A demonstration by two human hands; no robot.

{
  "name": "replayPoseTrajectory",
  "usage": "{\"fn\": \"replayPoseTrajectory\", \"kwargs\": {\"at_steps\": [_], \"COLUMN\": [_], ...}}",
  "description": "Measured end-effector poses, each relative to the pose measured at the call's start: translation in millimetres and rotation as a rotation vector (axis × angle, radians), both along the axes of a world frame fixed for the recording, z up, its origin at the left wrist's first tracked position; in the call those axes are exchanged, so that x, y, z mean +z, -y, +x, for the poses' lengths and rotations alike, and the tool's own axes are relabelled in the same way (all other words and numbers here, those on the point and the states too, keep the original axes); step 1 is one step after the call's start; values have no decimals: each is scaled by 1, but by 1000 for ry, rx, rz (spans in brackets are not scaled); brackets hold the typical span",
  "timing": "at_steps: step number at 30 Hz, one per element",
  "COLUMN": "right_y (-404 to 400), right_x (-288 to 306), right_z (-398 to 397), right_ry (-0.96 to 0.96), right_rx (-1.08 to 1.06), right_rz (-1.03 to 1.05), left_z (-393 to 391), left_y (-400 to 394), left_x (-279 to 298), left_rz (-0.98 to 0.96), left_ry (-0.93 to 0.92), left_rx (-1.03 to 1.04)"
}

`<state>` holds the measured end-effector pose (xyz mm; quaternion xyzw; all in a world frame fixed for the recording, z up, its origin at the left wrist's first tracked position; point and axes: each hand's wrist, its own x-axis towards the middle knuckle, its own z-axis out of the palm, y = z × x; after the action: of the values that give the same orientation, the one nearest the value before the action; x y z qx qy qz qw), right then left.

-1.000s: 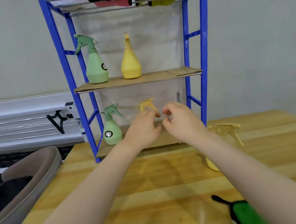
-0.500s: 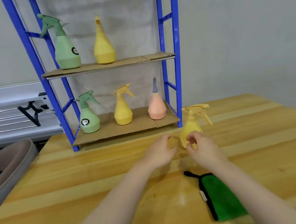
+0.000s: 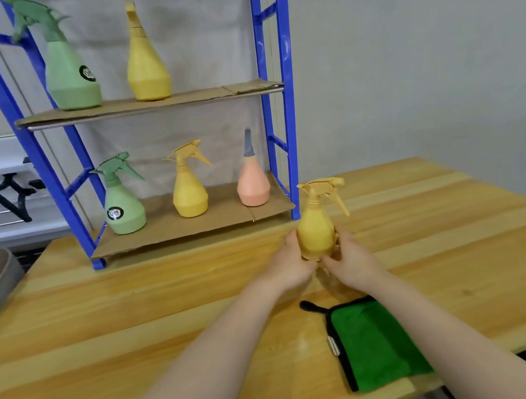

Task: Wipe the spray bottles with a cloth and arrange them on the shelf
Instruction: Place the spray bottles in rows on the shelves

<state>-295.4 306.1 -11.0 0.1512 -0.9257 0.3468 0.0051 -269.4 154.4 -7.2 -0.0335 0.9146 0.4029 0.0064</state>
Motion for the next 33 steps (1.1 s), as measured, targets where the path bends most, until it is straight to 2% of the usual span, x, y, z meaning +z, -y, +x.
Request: {"fn": "replayPoseTrajectory", "kwargs": {"at_steps": [5,14,18,23,33], "right_y": [2,17,26,45,102], "right_x": [-2,25,54,103,223], "right_z": [-4,5,10,10,-24], "right_ry": [-40,-174,-195,-271,-441], "right_rx": [-76,-32,15,78,190], "right_rz": [-1,-191,-280,-315,-273], "left_z": [-2,4,8,21,13], "left_y": [6,23,39,62,115], "left_x": [-14,-4,25,77,206], "left_rz": [35,249,280,258,-48], "left_ry": [-79,-354,-499,-583,-782], "left_rx": [-9,55,18,21,152]}}
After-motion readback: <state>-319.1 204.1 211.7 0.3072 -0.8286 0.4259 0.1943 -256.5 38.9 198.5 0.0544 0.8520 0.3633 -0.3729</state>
